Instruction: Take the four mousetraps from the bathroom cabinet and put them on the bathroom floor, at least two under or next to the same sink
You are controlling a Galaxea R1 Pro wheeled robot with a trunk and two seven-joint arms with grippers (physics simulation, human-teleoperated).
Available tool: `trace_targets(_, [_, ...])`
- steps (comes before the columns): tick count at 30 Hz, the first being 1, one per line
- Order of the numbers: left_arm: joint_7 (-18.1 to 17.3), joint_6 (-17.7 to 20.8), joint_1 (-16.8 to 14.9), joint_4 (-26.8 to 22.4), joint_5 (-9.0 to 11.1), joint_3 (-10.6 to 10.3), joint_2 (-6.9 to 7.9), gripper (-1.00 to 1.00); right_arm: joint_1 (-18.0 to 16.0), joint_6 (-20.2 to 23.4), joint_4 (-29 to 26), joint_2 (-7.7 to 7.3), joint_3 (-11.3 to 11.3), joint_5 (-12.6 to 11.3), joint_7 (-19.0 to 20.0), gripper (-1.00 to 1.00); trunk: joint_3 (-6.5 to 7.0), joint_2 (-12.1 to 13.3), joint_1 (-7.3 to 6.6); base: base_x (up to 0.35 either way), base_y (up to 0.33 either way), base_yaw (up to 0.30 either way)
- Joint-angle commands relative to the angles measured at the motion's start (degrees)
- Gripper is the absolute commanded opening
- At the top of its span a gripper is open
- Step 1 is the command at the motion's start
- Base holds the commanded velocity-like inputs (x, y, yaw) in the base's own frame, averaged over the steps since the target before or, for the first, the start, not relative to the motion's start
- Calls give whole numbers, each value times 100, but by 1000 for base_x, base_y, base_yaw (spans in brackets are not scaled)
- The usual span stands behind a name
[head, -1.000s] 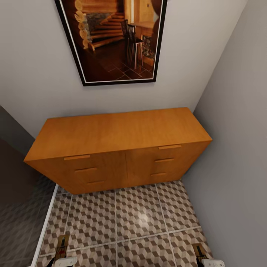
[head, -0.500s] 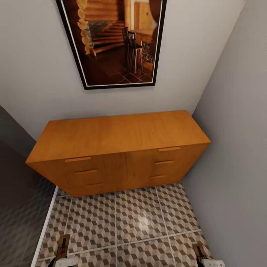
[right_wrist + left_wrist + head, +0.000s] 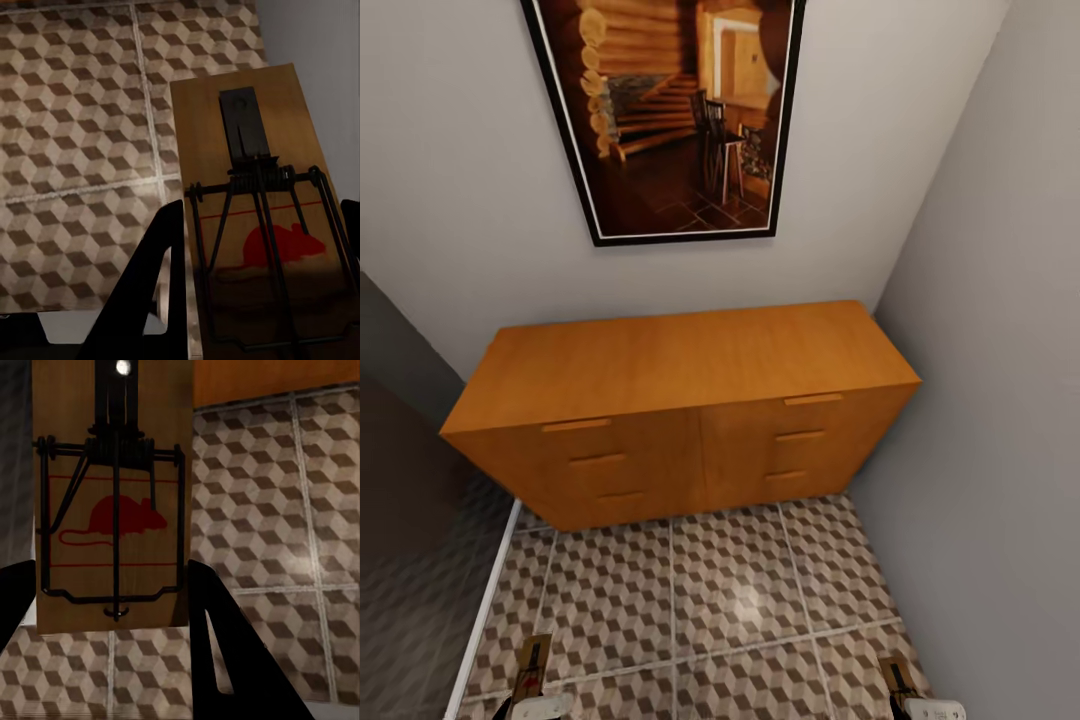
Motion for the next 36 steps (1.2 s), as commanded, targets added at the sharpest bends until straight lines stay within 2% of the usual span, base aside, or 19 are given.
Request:
trace_targets(1, [60, -7, -2, 4, -32, -37, -3, -100, -5, -16, -5, -7, 48, -37, -27, -100, 1, -9, 0, -312, 0, 0])
trace_targets(15, [60, -5, -2, 4, -32, -37, -4, -100, -5, -18, 0, -7, 48, -35, -27, -100, 130, -9, 0, -314, 0, 0])
trace_targets(36, [53, 10, -2, 4, -32, -37, -4, -100, -5, -18, 4, 0, 50, -35, -27, -100, 324, -9, 0, -15, 0, 6])
